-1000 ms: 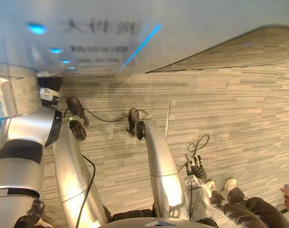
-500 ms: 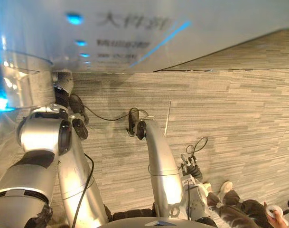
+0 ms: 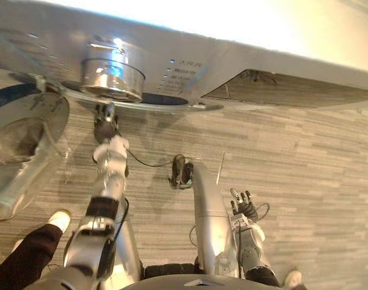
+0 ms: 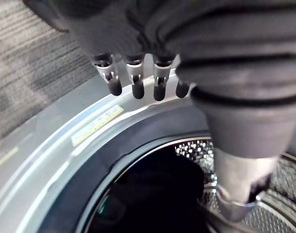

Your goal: Pick up the laundry basket with both hands and put the clothes into the washing machine.

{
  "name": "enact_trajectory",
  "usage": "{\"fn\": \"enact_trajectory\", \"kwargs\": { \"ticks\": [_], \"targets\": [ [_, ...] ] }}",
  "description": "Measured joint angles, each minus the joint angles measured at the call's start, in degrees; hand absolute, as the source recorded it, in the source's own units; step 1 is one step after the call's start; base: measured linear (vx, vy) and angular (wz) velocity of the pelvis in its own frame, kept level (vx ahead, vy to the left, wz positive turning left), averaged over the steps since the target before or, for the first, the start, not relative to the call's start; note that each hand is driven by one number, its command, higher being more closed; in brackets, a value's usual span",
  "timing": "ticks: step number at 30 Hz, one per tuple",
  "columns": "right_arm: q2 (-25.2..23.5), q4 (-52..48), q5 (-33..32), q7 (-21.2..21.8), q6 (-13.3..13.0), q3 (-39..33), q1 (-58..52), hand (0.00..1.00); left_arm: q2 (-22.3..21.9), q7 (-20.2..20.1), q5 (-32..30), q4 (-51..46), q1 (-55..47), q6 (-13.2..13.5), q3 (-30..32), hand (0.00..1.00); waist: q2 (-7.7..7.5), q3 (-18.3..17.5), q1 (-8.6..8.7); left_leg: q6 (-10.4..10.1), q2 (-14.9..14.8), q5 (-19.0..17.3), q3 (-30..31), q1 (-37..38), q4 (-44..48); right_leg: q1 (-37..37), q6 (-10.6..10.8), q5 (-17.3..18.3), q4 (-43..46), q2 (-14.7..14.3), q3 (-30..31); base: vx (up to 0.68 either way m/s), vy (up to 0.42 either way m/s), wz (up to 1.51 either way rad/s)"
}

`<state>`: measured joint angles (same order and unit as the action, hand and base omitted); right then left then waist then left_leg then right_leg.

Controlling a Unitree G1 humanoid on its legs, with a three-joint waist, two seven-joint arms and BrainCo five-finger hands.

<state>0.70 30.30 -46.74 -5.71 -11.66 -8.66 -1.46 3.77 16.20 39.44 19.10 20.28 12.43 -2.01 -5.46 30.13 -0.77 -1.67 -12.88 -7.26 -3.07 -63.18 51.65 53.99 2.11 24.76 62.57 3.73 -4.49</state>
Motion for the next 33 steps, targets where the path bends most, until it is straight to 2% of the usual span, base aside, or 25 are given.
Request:
{"fn": "enact_trajectory", "kwargs": {
  "ticks": [1, 4, 7, 10, 11, 13, 15, 18, 21, 22, 24, 25, 26, 28, 29, 30, 31, 32, 33],
  "targets": [
    [0.29, 0.68, 0.71, -0.01, -0.47, -1.17, -0.22, 0.00, -1.49, -1.27, -4.90, -1.63, -4.70, -0.08, -2.82, 0.00, 1.71, -0.64, -0.76, -0.08, 0.66, 0.47, -0.02, 2.86, -2.01, -2.99, -0.04, -0.01, -1.61, 0.45, -0.72, 0.03, -0.063, 0.28],
    [1.26, 2.45, 2.17, 0.02, -0.66, -1.19, -0.30, 0.00, -2.76, -3.80, -8.14, -1.57, -8.66, -0.77, -4.25, 0.00, 3.11, -1.41, -1.12, -0.27, 1.78, 1.41, -0.15, 6.72, -5.04, -6.57, -0.13, 0.02, -3.57, 1.20, -0.99, 0.03, -0.055, 0.27],
    [1.99, 6.08, 2.23, -0.02, -0.50, -0.92, -0.64, 0.00, -2.75, -6.58, -12.28, 3.58, -12.02, -2.12, -4.56, 0.00, 3.88, -2.40, -1.65, -0.73, 3.32, 2.93, -1.03, 14.71, -11.03, -13.46, 0.46, -0.66, -7.73, 2.13, -1.11, 0.06, -0.080, 0.18],
    [2.03, 11.00, 3.69, -0.02, 0.28, -0.55, -0.98, 0.00, -3.20, -6.64, -17.37, 10.66, -14.71, -3.53, -1.23, 0.00, 4.70, -5.65, -2.03, -1.17, 4.04, 4.77, -1.98, 22.75, -17.89, -20.63, 0.62, -2.09, -13.71, 2.11, -1.55, 0.10, -0.066, 0.07],
    [2.10, 12.31, 4.43, -0.06, 0.80, -0.56, -1.74, 0.00, -3.84, -6.38, -20.49, 13.74, -15.70, -4.06, 0.99, 0.00, 5.15, -7.71, -2.03, -1.23, 4.27, 6.01, -2.30, 25.88, -21.11, -23.72, 0.60, -2.87, -16.55, 2.14, -2.08, 0.13, -0.038, 0.16],
    [2.04, 14.32, 4.54, 0.01, 1.32, -0.51, -2.75, 0.00, -4.45, -6.20, -25.05, 18.10, -17.23, -4.66, 4.77, 0.00, 5.23, -9.97, -2.08, -1.49, 4.87, 7.41, -3.13, 31.82, -26.99, -28.96, 0.79, -3.81, -21.22, 2.25, -2.66, 0.13, -0.033, 0.15],
    [2.10, 17.41, 7.95, 0.16, 2.67, -1.09, -4.03, 0.00, -5.54, -6.12, -28.63, 24.72, -19.64, -5.58, 10.64, 0.00, 5.86, -14.84, -1.88, -1.59, 5.87, 10.53, -3.30, 38.92, -36.01, -35.29, 0.78, -5.51, -27.95, 2.39, -4.20, 0.17, -0.043, 0.22],
    [2.07, 20.17, 12.27, 0.27, 4.21, -2.77, -5.22, 0.00, -6.76, -6.23, -31.79, 30.80, -22.21, -6.98, 15.90, 0.00, 6.81, -20.47, -1.90, -1.30, 6.88, 15.48, -2.42, 46.46, -47.18, -42.63, 0.96, -7.33, -35.78, 2.43, -7.78, 0.22, -0.040, 0.49],
    [1.84, 22.04, 13.53, 0.39, 5.05, -3.77, -4.85, 0.00, -7.65, -6.60, -33.01, 33.62, -22.71, -7.71, 19.03, 0.00, 7.04, -22.93, -2.08, -1.57, 7.60, 16.56, -1.38, 48.80, -48.99, -47.38, 1.04, -7.64, -39.10, 2.76, -10.79, 0.13, 0.003, 0.56],
    [1.80, 22.45, 13.80, 0.45, 5.45, -3.75, -4.41, 0.00, -7.76, -6.62, -33.23, 34.15, -22.73, -7.77, 19.97, 0.00, 7.06, -23.31, -2.14, -0.98, 7.75, 16.16, -2.22, 49.35, -48.02, -49.52, 0.92, -7.83, -40.18, 3.06, -12.21, 0.13, 0.037, 0.41],
    [1.66, 22.45, 14.76, 0.61, 5.78, -3.78, -3.86, 0.00, -7.84, -6.79, -34.13, 34.57, -23.57, -7.96, 20.18, 0.00, 7.21, -25.10, -2.28, -1.15, 7.36, 15.55, -3.51, 49.43, -47.61, -51.08, 0.39, -9.09, -42.41, 3.01, -14.41, 0.08, 0.049, 0.23],
    [0.25, 22.58, 15.25, 0.82, 5.73, -4.10, -2.88, 0.00, -7.44, -6.96, -34.76, 34.56, -22.52, -8.05, 21.68, 0.00, 6.26, -24.78, -2.11, 0.15, 6.05, 9.24, -6.71, 46.84, -36.02, -52.57, 0.17, -9.35, -43.14, 3.99, -15.19, 0.07, 0.068, 0.03],
    [-0.26, 22.70, 15.42, 0.90, 5.93, -5.16, -2.64, 0.00, -7.59, -6.99, -35.13, 34.61, -22.58, -8.15, 22.41, 0.00, 6.00, -24.64, -2.24, 1.16, 3.73, 3.74, -8.63, 45.75, -23.25, -54.47, 0.17, -9.34, -42.36, 4.68, -15.62, 0.08, 0.098, 0.01],
    [-0.17, 22.47, 15.57, 1.27, 5.98, -5.40, -2.49, 0.00, -8.66, -7.09, -35.18, 34.79, -23.58, -8.17, 22.26, 0.00, 7.33, -25.52, -2.26, 0.92, 2.02, 2.59, -10.01, 45.18, -17.84, -56.35, 0.40, -9.49, -41.38, 4.45, -16.71, 0.04, 0.081, 0.08],
    [-0.59, 22.54, 15.60, 1.51, 6.86, -6.15, -2.41, 0.00, -8.53, -7.16, -35.19, 35.02, -23.46, -8.22, 21.38, 0.00, 7.84, -27.75, -1.21, 0.49, 4.07, 3.10, -9.27, 46.14, -22.37, -56.08, -0.07, -11.09, -44.38, 4.70, -16.73, -0.02, 0.141, 0.38],
    [-1.86, 23.07, 15.60, 1.61, 6.95, -6.73, -2.50, 0.00, -7.61, -7.18, -35.16, 35.33, -22.34, -8.21, 20.37, 0.00, 5.11, -29.04, -0.59, 0.95, 6.24, 2.05, -8.10, 48.03, -26.72, -56.22, 0.23, -12.70, -48.31, 6.61, -17.70, -0.02, 0.180, 0.35],
    [-2.52, 23.72, 15.58, 1.66, 6.94, -7.91, -1.62, 0.00, -7.63, -7.17, -35.19, 35.78, -21.58, -8.22, 20.18, 0.00, 4.72, -28.96, -0.79, 1.50, 5.85, -0.83, -8.15, 48.28, -23.22, -56.33, 1.53, -13.55, -49.80, 6.73, -17.88, 0.00, 0.203, 0.13],
    [-2.83, 24.21, 15.56, 1.59, 6.86, -8.68, -0.15, 0.00, -8.41, -7.07, -35.18, 36.49, -21.40, -8.46, 19.52, 0.00, 6.25, -29.32, -0.66, -0.09, 3.15, -4.17, -7.87, 50.45, -21.03, -56.55, 1.36, -15.42, -50.76, 5.55, -17.67, 0.00, 0.211, 0.15],
    [-2.79, 24.86, 15.54, 1.53, 6.93, -10.29, 0.18, 0.00, -8.27, -7.43, -35.23, 37.43, -20.63, -8.61, 16.91, 0.00, 6.87, -29.23, 0.13, -2.30, 3.67, -5.77, -6.76, 54.41, -28.75, -56.17, 2.03, -16.17, -51.00, 5.15, -18.16, -0.02, 0.214, 0.30]
  ]
}}
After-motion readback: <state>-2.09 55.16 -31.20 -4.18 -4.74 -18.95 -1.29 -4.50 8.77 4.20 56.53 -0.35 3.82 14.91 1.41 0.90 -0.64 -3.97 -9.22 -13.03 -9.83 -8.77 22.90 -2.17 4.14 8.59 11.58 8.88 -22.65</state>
